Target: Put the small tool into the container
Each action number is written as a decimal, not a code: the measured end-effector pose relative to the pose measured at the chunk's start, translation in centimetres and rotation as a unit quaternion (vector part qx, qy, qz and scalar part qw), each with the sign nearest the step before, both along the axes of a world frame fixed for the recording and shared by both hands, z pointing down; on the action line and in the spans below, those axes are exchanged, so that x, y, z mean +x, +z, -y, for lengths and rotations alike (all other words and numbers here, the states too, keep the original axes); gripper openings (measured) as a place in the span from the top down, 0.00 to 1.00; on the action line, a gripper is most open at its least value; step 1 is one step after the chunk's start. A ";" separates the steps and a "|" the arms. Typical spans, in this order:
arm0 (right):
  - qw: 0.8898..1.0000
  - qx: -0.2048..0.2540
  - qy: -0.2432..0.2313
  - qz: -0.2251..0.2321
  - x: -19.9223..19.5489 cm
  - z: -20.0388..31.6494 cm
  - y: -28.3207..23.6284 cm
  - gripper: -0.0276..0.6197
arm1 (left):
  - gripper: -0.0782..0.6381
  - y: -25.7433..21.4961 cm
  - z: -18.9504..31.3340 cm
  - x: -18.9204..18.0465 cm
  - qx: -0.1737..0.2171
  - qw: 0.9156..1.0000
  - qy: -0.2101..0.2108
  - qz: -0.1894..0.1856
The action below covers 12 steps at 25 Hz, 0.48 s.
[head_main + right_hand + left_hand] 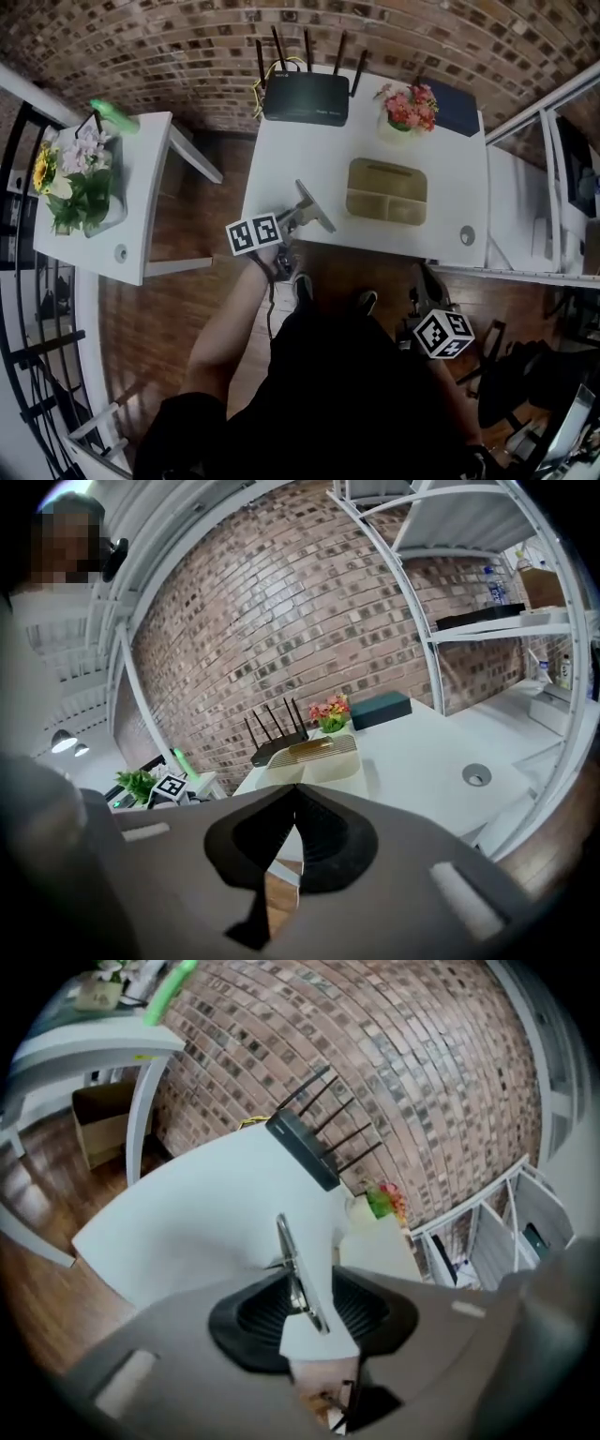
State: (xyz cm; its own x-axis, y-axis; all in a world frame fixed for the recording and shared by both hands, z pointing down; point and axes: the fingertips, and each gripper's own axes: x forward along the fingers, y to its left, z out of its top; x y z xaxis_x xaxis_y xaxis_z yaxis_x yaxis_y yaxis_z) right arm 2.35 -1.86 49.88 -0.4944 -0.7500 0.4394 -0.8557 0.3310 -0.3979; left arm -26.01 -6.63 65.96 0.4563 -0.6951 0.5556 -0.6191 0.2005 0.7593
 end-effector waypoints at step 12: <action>0.999 0.000 0.004 0.041 3.2 3.3 0.7 0.94 | 0.74 2.9 0.9 1.4 -0.056 0.998 0.014 0.030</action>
